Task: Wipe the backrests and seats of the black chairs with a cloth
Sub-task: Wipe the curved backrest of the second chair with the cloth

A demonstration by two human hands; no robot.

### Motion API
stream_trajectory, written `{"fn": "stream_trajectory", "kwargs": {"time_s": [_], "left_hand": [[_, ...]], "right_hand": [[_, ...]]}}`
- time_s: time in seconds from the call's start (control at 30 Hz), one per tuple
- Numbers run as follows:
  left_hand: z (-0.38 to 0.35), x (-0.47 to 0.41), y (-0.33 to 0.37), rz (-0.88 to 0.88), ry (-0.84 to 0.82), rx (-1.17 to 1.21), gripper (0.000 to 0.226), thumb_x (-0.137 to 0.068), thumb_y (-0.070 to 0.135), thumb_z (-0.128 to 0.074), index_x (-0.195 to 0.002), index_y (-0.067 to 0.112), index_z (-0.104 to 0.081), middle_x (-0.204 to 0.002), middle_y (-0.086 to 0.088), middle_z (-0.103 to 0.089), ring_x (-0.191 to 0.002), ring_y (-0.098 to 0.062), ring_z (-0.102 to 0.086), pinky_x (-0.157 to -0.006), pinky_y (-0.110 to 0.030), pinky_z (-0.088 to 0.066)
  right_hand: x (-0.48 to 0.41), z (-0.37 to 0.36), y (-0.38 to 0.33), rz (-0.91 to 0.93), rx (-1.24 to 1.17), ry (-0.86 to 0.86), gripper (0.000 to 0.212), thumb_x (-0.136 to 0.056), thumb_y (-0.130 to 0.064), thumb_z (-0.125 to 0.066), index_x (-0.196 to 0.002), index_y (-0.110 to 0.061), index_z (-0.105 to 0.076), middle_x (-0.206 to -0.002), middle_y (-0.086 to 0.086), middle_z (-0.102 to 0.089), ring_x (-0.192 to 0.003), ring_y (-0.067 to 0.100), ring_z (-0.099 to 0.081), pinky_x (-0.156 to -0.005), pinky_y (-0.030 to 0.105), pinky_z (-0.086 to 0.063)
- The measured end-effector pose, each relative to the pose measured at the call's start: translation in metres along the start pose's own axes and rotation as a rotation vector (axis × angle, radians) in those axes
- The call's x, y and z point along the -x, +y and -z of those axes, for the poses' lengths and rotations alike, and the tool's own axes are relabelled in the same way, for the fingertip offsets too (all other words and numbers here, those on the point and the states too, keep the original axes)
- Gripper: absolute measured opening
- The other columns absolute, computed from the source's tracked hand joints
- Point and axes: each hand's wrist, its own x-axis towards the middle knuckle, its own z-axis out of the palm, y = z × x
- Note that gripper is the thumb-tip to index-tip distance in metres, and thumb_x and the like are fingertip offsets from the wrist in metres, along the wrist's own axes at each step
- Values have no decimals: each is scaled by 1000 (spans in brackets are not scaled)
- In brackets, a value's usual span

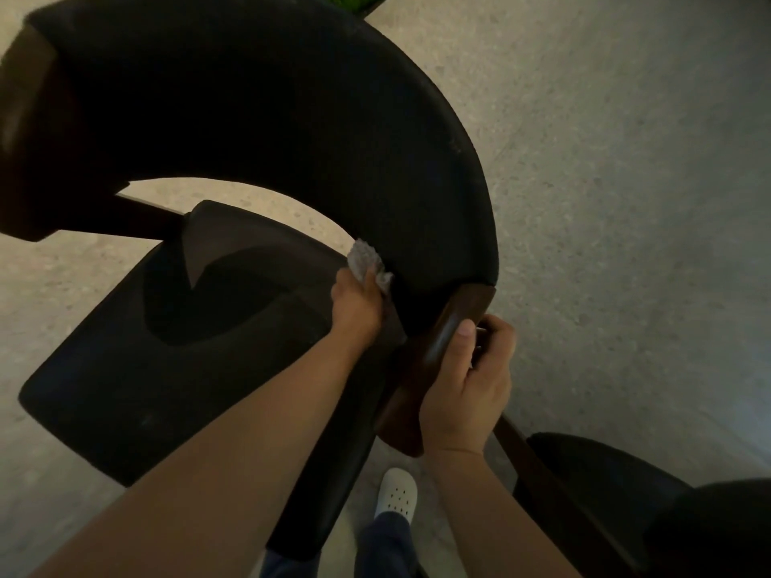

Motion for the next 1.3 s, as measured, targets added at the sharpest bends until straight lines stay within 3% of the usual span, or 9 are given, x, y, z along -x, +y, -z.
{"fn": "stream_trajectory", "kwargs": {"time_s": [0.07, 0.2, 0.33, 0.43, 0.5, 0.73, 0.87, 1.07, 1.3], "left_hand": [[16, -4, -10, 13, -23, -125, 37, -100, 41, -46, -128, 17, -42, -128, -12, -48, -95, -18, -57, -70, -29, -48], [39, 10, -3, -225, -14, -233, 32, -98, 40, -50, -122, 20, -48, -123, -7, -50, -92, -14, -60, -65, -20, -47], [40, 35, 35, -455, 64, -243, 30, -97, 37, -54, -120, 20, -48, -119, 0, -41, -88, -4, -52, -61, -6, -46], [34, 48, 65, -553, 138, -176, 25, -95, 36, -59, -114, 25, -48, -118, 4, -39, -89, 3, -47, -67, 6, -36], [30, 51, 80, -597, 181, -148, 23, -93, 37, -62, -109, 29, -47, -116, 4, -41, -90, 4, -47, -71, 2, -39], [16, 57, 105, -713, 167, -181, 28, -93, 50, -57, -108, 27, -54, -116, 3, -39, -98, 3, -44, -77, -1, -39], [-2, 69, 112, -753, 136, -87, 16, -99, 40, -51, -100, 26, -57, -110, 7, -39, -96, -3, -48, -79, -6, -42], [-20, 62, 116, -831, 189, -127, 19, -85, 40, -72, -94, 26, -63, -108, 2, -45, -99, -19, -51, -84, -37, -52], [-24, 54, 121, -812, 279, -72, 29, -83, 40, -74, -81, 20, -53, -96, 3, -48, -82, -10, -53, -72, -24, -51]], "right_hand": [[0, 2, 0, -8, -7, -20, 36, -91, -57, -29, -109, -30, -43, -83, -15, -55, -76, -3, -57, -61, 5, -42], [-3, 8, -4, -32, -4, -67, 39, -89, -59, -30, -114, -32, -43, -90, -17, -54, -81, -7, -56, -60, 9, -41], [-30, 15, -25, -25, -75, 27, 24, -98, -39, -43, -115, -24, -51, -93, -16, -54, -84, -6, -55, -69, 7, -42], [-55, 4, -34, -26, -41, 71, 23, -98, -44, -39, -105, -28, -54, -89, -13, -57, -81, 2, -56, -71, 24, -50], [-58, -3, -30, 19, 0, 78, 33, -96, -50, -32, -98, -27, -55, -86, -7, -56, -77, 8, -54, -67, 27, -47], [-56, -5, -26, 50, 35, 92, 34, -96, -47, -31, -96, -23, -55, -85, -6, -55, -74, 1, -50, -64, 7, -35], [-56, -5, -26, 44, 44, 98, 33, -96, -46, -31, -96, -23, -56, -86, -7, -56, -75, -1, -50, -63, 6, -35], [-56, -5, -26, 31, 66, 97, 37, -95, -47, -29, -97, -22, -56, -86, -10, -54, -75, -2, -49, -61, 8, -34], [-56, -5, -26, 39, 62, 97, 39, -96, -45, -30, -98, -18, -57, -87, -8, -54, -76, -2, -49, -64, 6, -35]]}}
